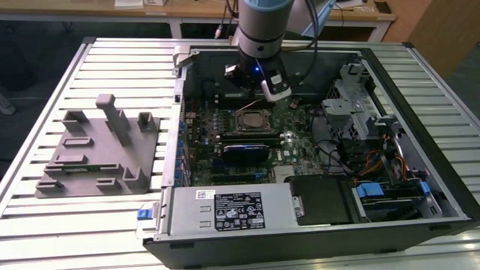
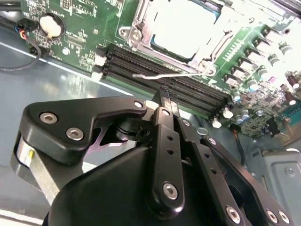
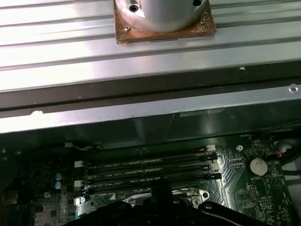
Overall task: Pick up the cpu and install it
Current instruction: 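Install the first cpu locking lever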
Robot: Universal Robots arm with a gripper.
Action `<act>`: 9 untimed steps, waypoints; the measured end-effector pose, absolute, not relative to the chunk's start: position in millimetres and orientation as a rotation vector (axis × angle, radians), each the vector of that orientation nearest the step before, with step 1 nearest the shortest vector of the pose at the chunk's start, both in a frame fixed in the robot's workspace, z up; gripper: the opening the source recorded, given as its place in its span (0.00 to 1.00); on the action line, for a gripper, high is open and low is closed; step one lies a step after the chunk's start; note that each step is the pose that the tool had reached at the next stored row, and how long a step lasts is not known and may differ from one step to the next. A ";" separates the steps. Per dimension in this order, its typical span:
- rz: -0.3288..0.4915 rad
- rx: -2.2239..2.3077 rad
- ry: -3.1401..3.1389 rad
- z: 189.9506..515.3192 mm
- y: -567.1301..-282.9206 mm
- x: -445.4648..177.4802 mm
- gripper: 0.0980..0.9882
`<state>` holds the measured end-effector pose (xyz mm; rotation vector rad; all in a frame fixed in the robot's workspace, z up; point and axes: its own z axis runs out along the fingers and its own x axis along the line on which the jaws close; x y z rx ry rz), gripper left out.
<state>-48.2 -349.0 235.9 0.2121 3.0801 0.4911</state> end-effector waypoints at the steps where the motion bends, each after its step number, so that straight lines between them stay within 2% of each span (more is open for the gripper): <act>1: 0.489 0.212 3.080 234.8 -349.0 -47.2 0.01; 9: 0.480 0.212 3.081 228.6 -349.0 -38.9 0.01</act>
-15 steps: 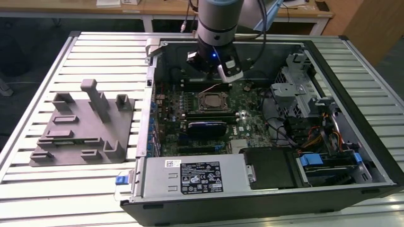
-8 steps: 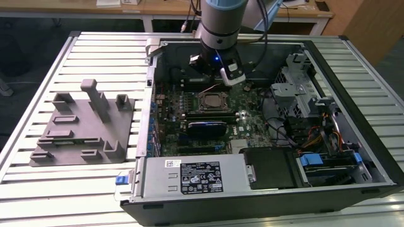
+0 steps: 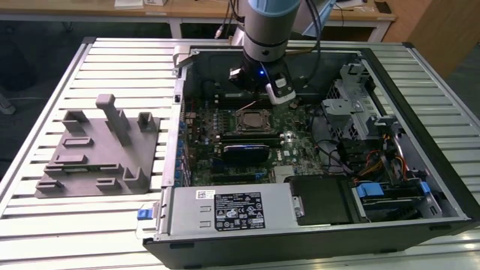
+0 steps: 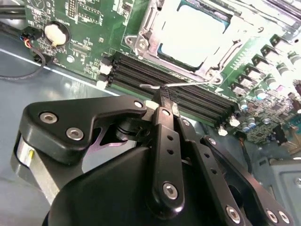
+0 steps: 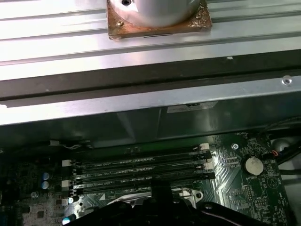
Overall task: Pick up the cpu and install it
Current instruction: 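Install the first cpu locking lever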
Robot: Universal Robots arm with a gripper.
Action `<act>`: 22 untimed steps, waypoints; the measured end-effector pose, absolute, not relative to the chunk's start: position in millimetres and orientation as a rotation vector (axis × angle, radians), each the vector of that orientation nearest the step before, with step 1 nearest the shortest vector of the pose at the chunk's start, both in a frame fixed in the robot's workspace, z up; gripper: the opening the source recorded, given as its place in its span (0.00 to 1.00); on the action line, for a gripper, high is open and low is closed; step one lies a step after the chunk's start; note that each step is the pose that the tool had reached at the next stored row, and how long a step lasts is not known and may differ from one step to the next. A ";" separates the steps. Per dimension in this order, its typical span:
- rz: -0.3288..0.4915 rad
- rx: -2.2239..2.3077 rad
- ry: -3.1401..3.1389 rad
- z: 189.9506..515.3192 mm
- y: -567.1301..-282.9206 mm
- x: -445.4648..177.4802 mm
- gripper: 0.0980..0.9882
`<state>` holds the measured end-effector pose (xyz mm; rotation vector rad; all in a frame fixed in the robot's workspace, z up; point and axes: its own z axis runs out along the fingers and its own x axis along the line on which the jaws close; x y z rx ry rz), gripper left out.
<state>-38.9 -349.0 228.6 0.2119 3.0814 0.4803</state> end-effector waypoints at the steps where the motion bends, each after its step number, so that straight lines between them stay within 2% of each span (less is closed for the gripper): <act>1: 0.479 0.212 3.082 227.9 -349.0 -38.3 0.01; 22: 0.435 0.205 3.070 213.6 -347.6 -35.2 0.01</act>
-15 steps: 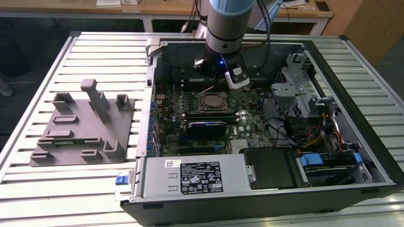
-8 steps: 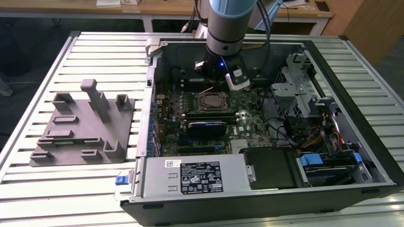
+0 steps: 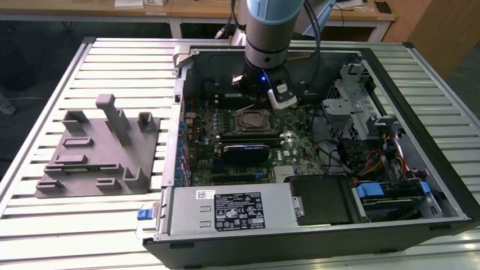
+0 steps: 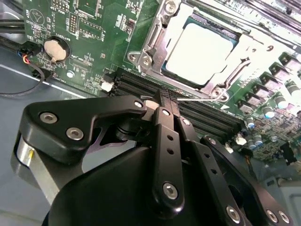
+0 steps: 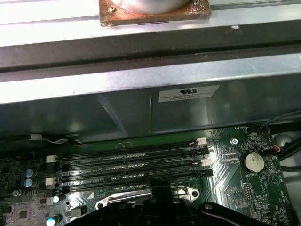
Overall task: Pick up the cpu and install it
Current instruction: 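Install the first cpu locking lever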
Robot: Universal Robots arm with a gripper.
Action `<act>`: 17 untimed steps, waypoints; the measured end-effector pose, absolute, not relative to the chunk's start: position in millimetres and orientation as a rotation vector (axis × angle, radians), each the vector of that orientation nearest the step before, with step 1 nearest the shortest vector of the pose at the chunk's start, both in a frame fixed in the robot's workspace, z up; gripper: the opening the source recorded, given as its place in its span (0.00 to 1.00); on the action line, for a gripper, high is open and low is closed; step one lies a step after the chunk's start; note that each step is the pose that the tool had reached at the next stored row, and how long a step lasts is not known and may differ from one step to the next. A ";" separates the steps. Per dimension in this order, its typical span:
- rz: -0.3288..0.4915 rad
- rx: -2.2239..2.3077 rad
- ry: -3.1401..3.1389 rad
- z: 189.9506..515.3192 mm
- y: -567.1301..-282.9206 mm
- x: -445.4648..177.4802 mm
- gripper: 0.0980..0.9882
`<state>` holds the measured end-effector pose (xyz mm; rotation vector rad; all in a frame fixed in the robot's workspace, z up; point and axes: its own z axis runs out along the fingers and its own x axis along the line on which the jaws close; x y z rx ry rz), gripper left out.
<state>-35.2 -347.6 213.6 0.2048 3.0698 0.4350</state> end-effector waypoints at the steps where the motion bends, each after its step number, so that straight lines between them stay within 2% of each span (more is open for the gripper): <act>1: 0.431 0.203 3.066 212.9 -347.3 -35.3 0.01; 17: 0.331 0.182 3.034 205.4 -329.7 -43.2 0.01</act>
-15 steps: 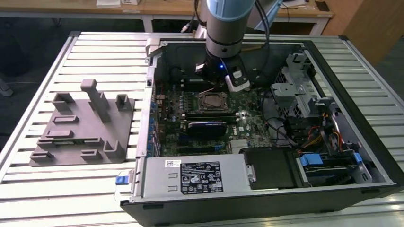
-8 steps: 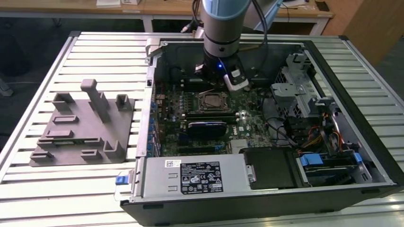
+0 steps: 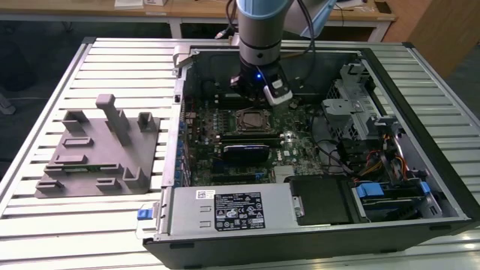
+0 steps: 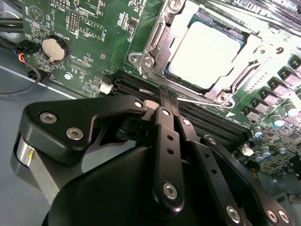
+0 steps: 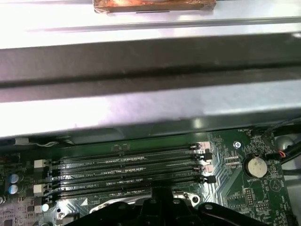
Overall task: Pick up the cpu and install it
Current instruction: 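Install the first cpu locking lever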
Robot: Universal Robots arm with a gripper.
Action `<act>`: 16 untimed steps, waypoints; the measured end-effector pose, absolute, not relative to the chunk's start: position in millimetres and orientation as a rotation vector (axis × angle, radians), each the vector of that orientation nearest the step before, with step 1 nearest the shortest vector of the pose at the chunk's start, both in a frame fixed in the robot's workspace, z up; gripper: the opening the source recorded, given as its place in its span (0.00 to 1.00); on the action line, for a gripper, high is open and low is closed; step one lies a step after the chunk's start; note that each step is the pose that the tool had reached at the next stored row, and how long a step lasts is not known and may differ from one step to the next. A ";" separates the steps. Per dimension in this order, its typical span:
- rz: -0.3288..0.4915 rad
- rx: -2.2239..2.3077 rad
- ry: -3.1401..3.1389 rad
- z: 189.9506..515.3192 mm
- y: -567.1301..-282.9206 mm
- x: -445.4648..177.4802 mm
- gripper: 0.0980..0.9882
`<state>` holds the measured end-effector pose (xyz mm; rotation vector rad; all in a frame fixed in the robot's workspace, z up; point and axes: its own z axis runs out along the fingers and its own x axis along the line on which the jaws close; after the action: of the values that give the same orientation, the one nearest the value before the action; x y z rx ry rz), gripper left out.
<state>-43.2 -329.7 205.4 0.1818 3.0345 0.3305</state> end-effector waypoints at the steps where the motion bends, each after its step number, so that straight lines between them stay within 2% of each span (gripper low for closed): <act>1: 0.328 0.181 3.033 205.1 -328.4 -43.7 0.01; 16: 0.278 0.185 3.028 198.7 -322.8 -45.2 0.01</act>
<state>-45.2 -322.8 198.7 0.1853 3.0284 0.2785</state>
